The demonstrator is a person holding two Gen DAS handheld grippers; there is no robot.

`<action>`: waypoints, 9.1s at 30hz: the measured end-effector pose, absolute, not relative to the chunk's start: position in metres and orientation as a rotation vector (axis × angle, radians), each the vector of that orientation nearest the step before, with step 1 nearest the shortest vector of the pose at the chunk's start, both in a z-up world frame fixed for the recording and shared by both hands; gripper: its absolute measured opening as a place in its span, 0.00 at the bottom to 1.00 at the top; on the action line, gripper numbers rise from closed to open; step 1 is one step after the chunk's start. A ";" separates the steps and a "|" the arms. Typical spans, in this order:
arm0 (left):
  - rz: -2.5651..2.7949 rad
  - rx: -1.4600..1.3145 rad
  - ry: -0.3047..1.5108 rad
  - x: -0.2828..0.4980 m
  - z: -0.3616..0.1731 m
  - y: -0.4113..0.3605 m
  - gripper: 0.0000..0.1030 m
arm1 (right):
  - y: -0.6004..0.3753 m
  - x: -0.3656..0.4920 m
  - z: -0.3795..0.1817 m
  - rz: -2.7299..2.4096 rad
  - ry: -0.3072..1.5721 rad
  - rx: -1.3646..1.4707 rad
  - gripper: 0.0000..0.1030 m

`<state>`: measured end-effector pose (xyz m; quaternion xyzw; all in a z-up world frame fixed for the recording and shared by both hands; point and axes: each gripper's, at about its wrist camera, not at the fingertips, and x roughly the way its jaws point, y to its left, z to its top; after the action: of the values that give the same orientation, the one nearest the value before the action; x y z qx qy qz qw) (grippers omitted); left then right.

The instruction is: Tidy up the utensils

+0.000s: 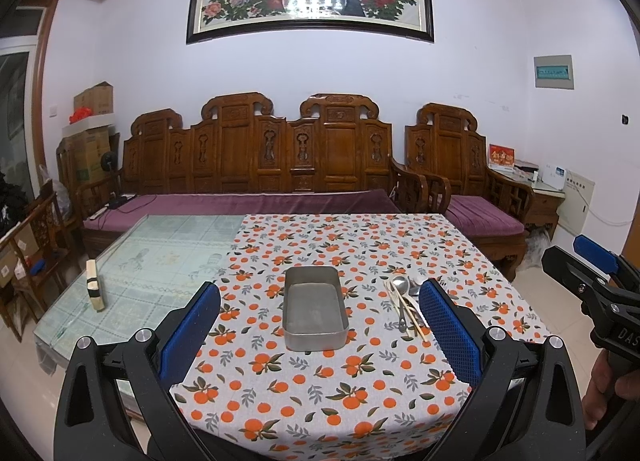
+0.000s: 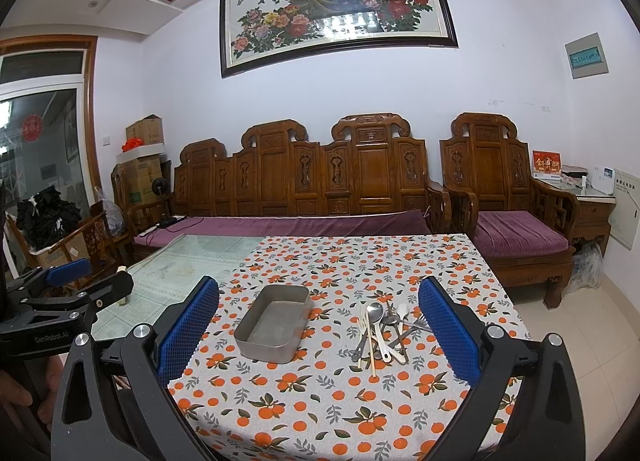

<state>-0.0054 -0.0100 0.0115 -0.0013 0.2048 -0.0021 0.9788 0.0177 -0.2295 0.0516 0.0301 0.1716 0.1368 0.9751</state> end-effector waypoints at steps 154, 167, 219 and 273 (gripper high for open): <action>-0.234 -0.040 0.915 0.282 -0.177 -0.116 0.04 | -0.281 0.297 -0.131 0.485 0.725 0.070 0.04; -0.233 -0.024 0.935 0.280 -0.161 -0.039 0.04 | -0.223 0.275 -0.096 0.488 0.713 -0.007 0.04; -0.041 -0.087 0.830 0.300 -0.164 0.106 0.32 | -0.051 0.322 -0.177 0.603 0.953 0.044 0.05; -0.369 0.092 0.983 0.294 -0.230 -0.120 0.44 | -0.300 0.334 -0.209 0.407 0.905 -0.003 0.18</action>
<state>0.2942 -0.1202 -0.2301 0.0440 0.4691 -0.1762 0.8643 0.3340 -0.2998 -0.2088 -0.0014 0.4339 0.1955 0.8795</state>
